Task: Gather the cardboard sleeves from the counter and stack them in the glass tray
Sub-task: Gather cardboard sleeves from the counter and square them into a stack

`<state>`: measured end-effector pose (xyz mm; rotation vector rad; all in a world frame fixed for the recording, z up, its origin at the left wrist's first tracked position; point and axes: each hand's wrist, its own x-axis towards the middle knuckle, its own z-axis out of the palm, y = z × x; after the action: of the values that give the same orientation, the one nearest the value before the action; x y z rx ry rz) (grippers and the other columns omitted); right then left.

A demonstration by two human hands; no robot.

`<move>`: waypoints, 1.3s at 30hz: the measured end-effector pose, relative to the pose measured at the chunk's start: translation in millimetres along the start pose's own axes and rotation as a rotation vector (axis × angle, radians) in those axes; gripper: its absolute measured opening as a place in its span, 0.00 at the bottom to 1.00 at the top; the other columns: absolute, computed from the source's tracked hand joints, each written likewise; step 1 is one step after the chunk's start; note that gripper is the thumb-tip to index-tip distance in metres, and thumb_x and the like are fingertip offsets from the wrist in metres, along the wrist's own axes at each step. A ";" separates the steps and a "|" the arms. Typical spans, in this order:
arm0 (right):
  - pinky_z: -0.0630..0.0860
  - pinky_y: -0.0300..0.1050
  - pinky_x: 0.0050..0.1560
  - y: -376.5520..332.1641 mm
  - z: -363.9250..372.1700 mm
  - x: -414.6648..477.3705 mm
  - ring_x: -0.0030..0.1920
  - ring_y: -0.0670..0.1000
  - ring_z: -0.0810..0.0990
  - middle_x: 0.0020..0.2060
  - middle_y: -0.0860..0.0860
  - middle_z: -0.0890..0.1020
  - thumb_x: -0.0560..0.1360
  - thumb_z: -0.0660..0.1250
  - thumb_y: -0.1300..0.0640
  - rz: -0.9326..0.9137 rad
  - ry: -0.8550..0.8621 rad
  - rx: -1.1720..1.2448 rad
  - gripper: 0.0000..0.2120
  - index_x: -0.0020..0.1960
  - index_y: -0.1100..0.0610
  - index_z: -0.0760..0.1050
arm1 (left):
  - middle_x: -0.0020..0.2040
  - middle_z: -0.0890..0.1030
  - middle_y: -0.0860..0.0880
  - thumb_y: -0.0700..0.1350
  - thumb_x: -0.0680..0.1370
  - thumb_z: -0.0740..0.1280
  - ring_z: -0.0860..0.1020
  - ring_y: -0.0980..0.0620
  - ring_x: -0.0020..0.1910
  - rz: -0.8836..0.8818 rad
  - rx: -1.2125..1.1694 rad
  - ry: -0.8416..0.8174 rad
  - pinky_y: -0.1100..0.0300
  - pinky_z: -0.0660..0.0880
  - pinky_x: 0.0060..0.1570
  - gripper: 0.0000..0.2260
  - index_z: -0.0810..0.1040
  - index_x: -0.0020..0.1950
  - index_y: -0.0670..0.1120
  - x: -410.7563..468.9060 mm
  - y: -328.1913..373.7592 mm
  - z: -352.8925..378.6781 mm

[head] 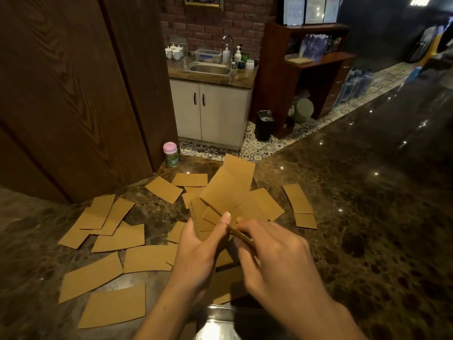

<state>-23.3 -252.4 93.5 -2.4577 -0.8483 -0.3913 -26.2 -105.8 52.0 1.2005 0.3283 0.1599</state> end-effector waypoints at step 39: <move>0.87 0.57 0.43 37.9 15.1 38.5 0.49 0.59 0.88 0.54 0.58 0.88 0.72 0.74 0.58 0.710 0.011 1.421 0.19 0.63 0.57 0.80 | 0.52 0.88 0.42 0.44 0.72 0.72 0.87 0.44 0.49 -0.073 -0.153 -0.049 0.53 0.84 0.43 0.19 0.78 0.63 0.45 -2.6 10.5 4.0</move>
<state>31.8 -250.8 83.1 -1.2238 -0.0445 0.3739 -26.8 -106.3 63.5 1.0380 0.3112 0.0907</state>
